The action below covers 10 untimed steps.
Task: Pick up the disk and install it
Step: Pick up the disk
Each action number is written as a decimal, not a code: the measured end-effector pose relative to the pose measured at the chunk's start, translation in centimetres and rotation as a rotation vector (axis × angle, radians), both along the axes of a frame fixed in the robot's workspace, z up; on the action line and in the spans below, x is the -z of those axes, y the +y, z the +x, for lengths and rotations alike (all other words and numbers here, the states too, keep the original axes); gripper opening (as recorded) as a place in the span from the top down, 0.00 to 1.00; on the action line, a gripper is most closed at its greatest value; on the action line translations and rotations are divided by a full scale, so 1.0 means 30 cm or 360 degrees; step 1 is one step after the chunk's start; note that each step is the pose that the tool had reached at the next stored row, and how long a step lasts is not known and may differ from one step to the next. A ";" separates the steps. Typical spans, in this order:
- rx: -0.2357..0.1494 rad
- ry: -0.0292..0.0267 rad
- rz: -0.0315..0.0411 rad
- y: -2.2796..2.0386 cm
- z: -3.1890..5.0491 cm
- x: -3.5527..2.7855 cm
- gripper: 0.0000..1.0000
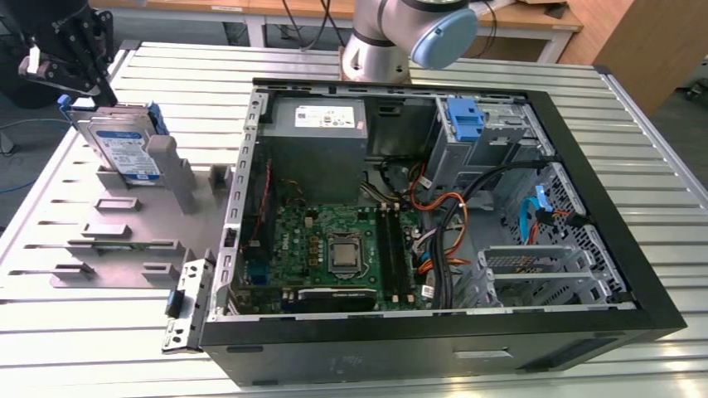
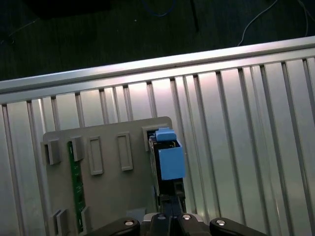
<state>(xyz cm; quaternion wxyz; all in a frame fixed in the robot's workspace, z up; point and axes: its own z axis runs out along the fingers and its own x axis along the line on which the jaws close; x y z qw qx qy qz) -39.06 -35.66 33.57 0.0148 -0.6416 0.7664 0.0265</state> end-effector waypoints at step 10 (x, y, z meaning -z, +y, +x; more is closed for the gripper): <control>-0.0073 0.00002 0.0000 0.000 0.002 0.003 0.89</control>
